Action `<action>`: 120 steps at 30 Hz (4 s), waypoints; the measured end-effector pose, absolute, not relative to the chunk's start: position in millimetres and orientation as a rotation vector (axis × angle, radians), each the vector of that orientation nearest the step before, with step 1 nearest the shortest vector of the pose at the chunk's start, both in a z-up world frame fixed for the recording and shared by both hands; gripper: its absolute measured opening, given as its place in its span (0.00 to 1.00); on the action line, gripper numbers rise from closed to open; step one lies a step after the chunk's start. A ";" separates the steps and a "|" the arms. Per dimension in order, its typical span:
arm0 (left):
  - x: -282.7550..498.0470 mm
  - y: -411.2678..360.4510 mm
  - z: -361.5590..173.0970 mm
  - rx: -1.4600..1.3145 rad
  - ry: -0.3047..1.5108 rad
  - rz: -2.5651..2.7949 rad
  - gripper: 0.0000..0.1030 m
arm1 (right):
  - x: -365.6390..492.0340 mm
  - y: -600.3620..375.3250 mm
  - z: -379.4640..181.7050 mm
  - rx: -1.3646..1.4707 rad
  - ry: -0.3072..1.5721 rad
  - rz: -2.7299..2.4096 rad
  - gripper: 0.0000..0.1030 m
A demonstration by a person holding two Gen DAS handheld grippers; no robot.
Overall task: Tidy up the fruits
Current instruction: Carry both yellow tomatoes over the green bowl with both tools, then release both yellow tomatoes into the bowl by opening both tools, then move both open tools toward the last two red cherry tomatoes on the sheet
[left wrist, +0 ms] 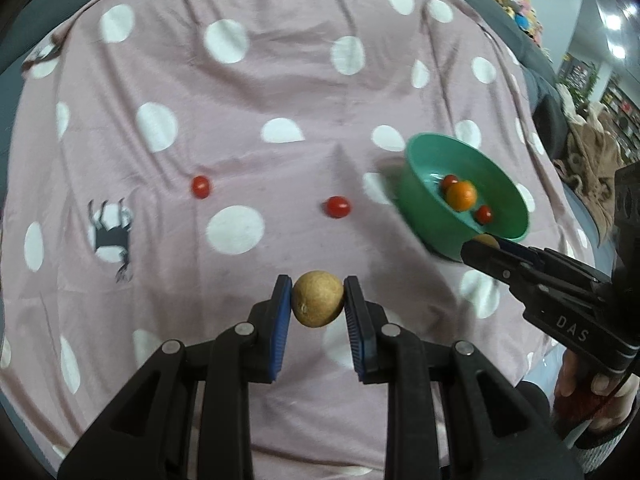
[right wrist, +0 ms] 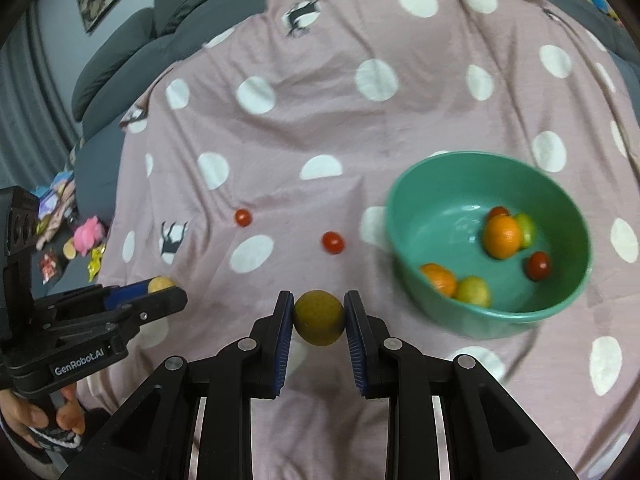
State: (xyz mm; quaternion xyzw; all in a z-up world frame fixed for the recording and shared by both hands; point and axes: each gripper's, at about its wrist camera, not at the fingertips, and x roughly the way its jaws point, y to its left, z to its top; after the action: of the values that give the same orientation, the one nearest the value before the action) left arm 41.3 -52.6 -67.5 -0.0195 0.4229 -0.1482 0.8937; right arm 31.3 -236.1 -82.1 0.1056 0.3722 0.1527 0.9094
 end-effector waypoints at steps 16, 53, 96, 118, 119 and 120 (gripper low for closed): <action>100.1 -173.2 -58.8 0.069 0.816 -0.569 0.25 | 43.9 -320.4 -92.9 0.324 0.716 0.130 0.27; 50.2 -47.9 -115.3 -0.055 0.965 -0.339 0.76 | 9.1 -358.1 -110.6 0.419 0.711 0.123 0.35; -1.3 55.6 -124.4 -0.193 0.957 -0.189 0.76 | 45.1 -186.0 -110.9 0.144 0.898 0.396 0.35; 28.0 57.4 -130.7 -0.221 0.960 -0.235 0.76 | 92.8 -184.7 -123.7 0.147 0.929 0.331 0.35; 29.2 57.3 -130.6 -0.222 0.959 -0.237 0.76 | 95.4 -184.4 -123.9 0.142 0.930 0.328 0.35; 30.5 57.1 -130.9 -0.222 0.958 -0.239 0.76 | 98.5 -183.7 -124.5 0.136 0.929 0.324 0.35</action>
State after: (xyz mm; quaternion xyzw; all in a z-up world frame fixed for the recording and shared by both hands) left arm 30.5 57.1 -130.9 -0.1061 0.4590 -0.1143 0.8746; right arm 98.5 -183.7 -124.5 0.0652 0.4458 0.1553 0.8791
